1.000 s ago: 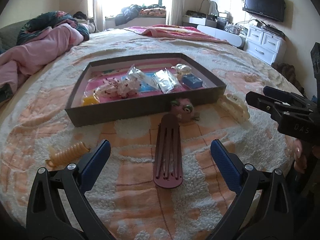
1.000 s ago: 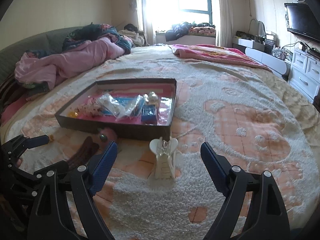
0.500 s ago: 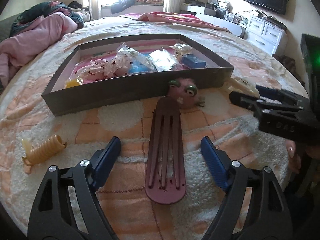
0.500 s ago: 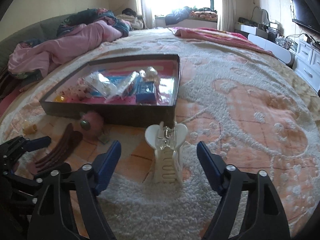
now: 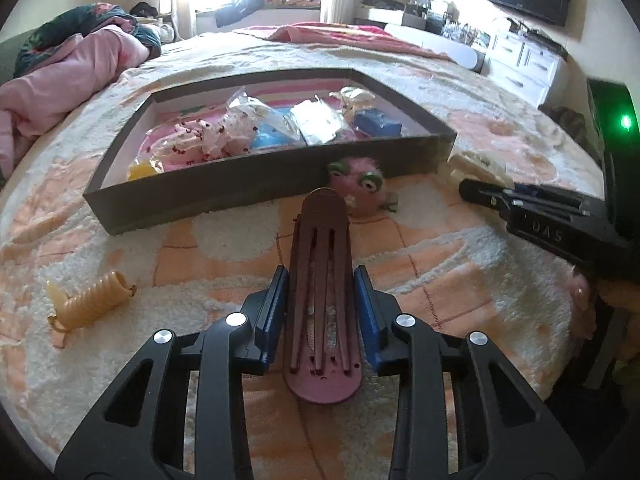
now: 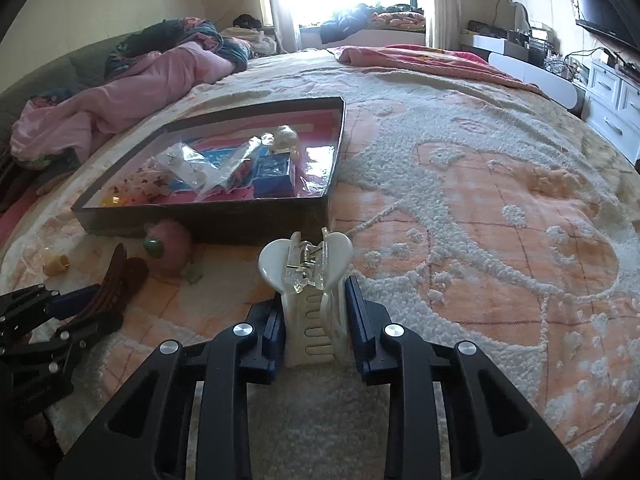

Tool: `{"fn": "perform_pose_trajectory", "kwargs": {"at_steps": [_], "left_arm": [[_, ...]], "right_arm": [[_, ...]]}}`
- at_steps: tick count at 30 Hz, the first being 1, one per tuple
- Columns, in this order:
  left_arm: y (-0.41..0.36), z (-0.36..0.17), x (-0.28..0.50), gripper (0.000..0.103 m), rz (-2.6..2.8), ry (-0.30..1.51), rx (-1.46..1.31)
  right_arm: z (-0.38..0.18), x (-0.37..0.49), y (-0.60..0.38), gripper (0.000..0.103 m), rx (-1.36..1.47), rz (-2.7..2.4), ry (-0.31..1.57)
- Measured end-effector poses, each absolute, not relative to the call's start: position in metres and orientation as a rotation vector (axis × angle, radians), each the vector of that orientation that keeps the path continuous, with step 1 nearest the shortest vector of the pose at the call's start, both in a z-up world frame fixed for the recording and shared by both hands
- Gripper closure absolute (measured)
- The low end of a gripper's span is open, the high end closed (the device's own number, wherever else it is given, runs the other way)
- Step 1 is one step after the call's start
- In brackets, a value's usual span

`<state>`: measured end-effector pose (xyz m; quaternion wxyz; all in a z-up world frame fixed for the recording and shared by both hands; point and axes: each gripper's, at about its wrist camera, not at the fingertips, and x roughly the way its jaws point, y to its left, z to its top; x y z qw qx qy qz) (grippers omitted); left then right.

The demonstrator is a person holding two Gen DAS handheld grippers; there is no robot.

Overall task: Organize jewelry
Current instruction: 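Grasp the maroon claw clip with left tool while right tool grasps white claw clip, then lower the maroon clip into the box with left tool while right tool drops white clip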

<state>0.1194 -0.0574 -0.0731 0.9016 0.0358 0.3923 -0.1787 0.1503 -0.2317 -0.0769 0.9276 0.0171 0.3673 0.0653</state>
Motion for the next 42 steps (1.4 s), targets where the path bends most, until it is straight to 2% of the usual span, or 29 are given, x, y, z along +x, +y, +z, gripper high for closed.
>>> {"fn": "perform_pose_trajectory", "kwargs": {"at_steps": [16, 42], "left_arm": [[-0.018, -0.026, 0.126, 0.078, -0.320, 0.683, -0.043], [0.007, -0.018, 0.199, 0.078, -0.199, 0.694, -0.023]], "right_arm": [[-0.039, 0.129, -0.199, 0.077, 0.002, 0.268, 0.671], [-0.025, 0.211, -0.171, 0.077, -0.012, 0.256, 0.635]]}}
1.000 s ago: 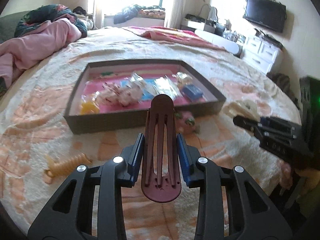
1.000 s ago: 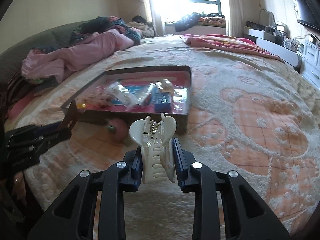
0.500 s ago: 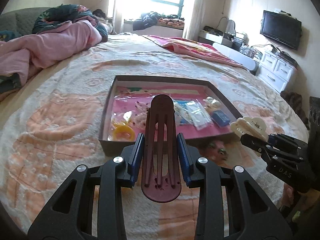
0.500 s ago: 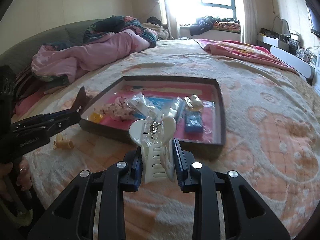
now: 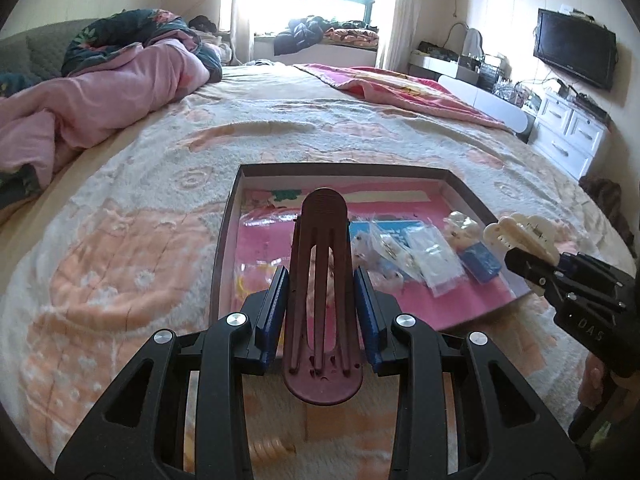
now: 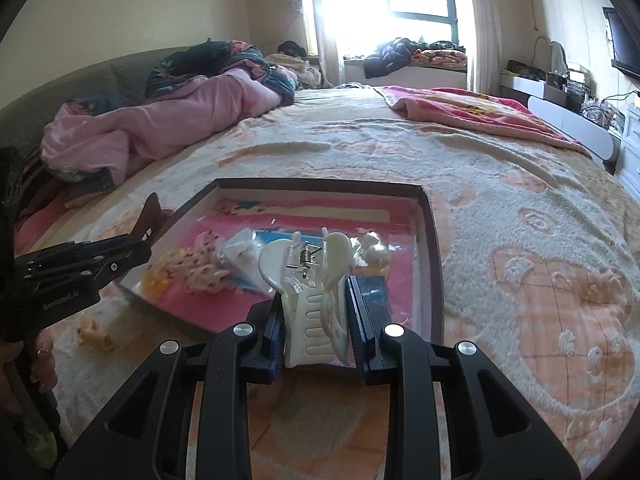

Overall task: Organize jewelry
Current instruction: 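Lower the maroon clip into the box with left tool while right tool drops white clip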

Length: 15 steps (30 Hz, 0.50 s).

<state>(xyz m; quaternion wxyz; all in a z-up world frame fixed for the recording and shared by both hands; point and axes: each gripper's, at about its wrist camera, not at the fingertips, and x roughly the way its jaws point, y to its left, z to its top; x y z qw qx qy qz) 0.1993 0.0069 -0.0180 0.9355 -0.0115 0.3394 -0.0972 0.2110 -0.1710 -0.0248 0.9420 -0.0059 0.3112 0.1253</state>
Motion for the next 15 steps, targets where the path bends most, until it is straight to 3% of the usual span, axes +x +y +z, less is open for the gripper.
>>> {"fn": "perform_pose_trajectory", "kwargs": {"at_steps": [15], "left_arm": [[0.014, -0.034, 0.251, 0.077, -0.169, 0.742, -0.024]], "right_arm": [[-0.036, 0.261, -0.157, 0.077, -0.033, 0.230, 0.670]]}}
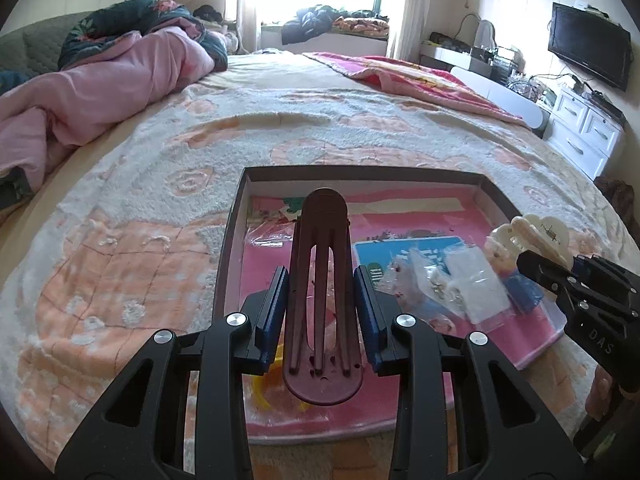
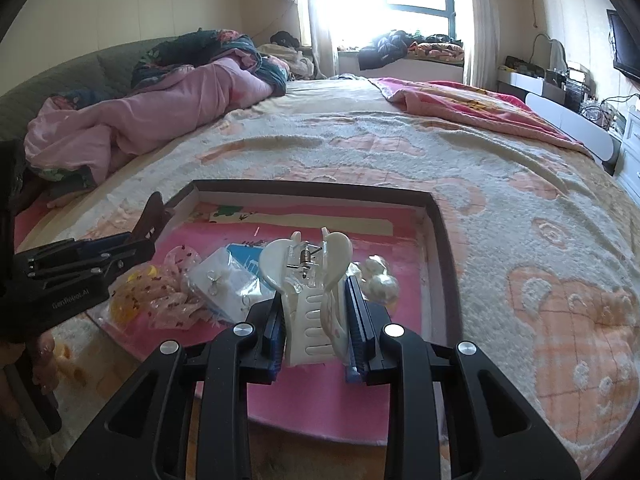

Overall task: Organize jewelry
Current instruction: 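Lower the maroon clip into the box with left tool while right tool drops white clip, then withdraw both tools from the box toward the spiral and pom-pom hair ties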

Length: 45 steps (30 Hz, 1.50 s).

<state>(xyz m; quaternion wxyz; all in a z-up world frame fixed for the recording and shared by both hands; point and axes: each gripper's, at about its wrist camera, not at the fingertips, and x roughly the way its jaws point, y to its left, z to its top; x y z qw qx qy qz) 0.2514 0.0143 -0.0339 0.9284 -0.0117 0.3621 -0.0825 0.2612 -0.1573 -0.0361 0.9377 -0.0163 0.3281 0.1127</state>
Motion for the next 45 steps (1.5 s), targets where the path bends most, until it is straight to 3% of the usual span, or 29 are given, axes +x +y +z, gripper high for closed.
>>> {"fn": "perform_pose_trajectory", "kwargs": {"at_steps": [18, 24, 26, 30, 34, 45], "left_arm": [[0.022, -0.049, 0.269, 0.077, -0.153, 0.789, -0.046], [0.018, -0.048, 0.265, 0.077, -0.161, 0.792, -0.046], [0.018, -0.047, 0.264, 0.077, -0.165, 0.791, -0.043], [0.015, -0.043, 0.258, 0.077, -0.171, 0.780, -0.050], [0.012, -0.039, 0.249, 0.067, -0.174, 0.768, -0.053], [0.011, -0.017, 0.217, 0.043, -0.176, 0.703, -0.070]], "right_arm": [[-0.051, 0.278, -0.145, 0.075, -0.021, 0.237, 0.735], [-0.041, 0.257, -0.147, 0.064, -0.041, 0.238, 0.683], [-0.038, 0.250, -0.150, 0.055, -0.043, 0.231, 0.669], [-0.033, 0.237, -0.158, 0.051, -0.044, 0.213, 0.648], [-0.026, 0.227, -0.168, 0.040, -0.022, 0.192, 0.620], [-0.014, 0.203, -0.189, 0.025, 0.031, 0.165, 0.588]]}}
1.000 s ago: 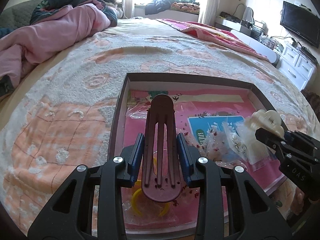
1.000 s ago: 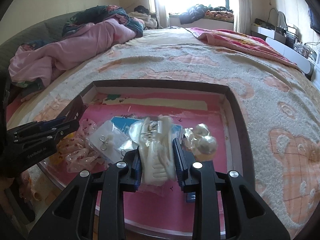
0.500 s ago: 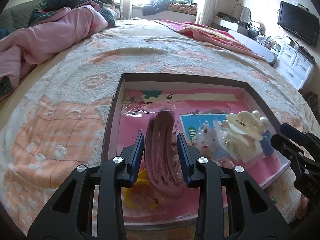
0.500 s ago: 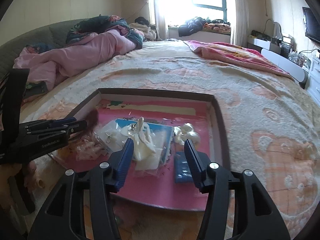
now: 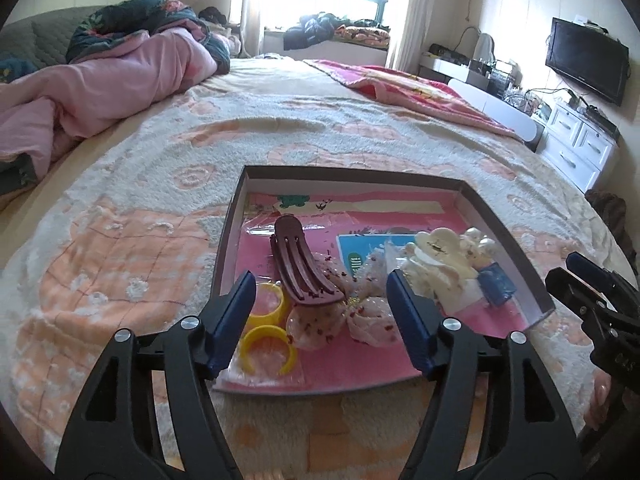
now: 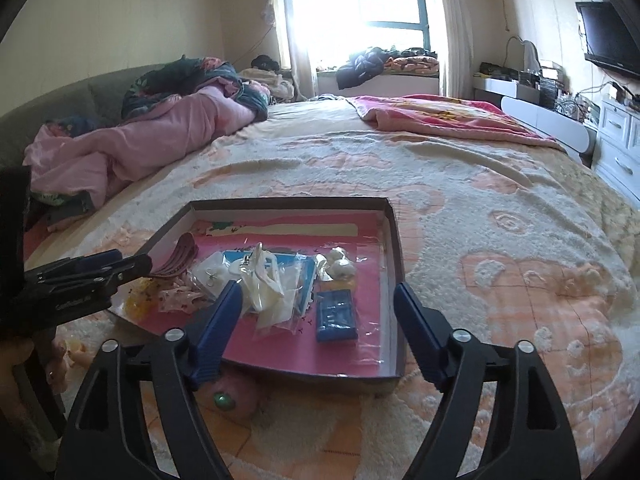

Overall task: Organize jewelry
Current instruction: 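Withdraw both tools from the box toward the spiral and pom-pom hair ties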

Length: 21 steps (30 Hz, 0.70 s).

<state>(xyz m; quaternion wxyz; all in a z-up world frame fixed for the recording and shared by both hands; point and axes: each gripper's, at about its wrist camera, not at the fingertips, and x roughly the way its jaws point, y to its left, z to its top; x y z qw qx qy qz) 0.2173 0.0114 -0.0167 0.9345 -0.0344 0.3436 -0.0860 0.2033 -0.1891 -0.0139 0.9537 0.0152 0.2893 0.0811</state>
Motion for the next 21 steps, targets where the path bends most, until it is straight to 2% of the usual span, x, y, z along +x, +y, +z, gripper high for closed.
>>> {"fn": "perform_pose_trajectory", "kwargs": {"at_steps": [2, 4, 7, 9, 11, 21], "left_arm": [[0.012, -0.012, 0.211, 0.035, -0.175, 0.688, -0.070], [0.012, -0.006, 0.204, 0.035, -0.178, 0.670, -0.072], [0.011, 0.000, 0.195, 0.023, -0.179, 0.647, -0.068], [0.010, 0.003, 0.187, 0.022, -0.187, 0.637, -0.076], [0.010, 0.004, 0.181, 0.015, -0.189, 0.633, -0.077], [0.011, 0.008, 0.156, 0.012, -0.186, 0.617, -0.082]], "right_arm": [[-0.011, 0.198, -0.193, 0.023, 0.047, 0.160, 0.584], [-0.009, 0.192, -0.196, 0.021, 0.055, 0.157, 0.581], [-0.006, 0.185, -0.199, 0.019, 0.053, 0.145, 0.574], [-0.005, 0.180, -0.201, 0.018, 0.055, 0.138, 0.573], [-0.005, 0.174, -0.204, 0.018, 0.056, 0.133, 0.570], [-0.005, 0.148, -0.208, 0.014, 0.050, 0.120, 0.568]]}}
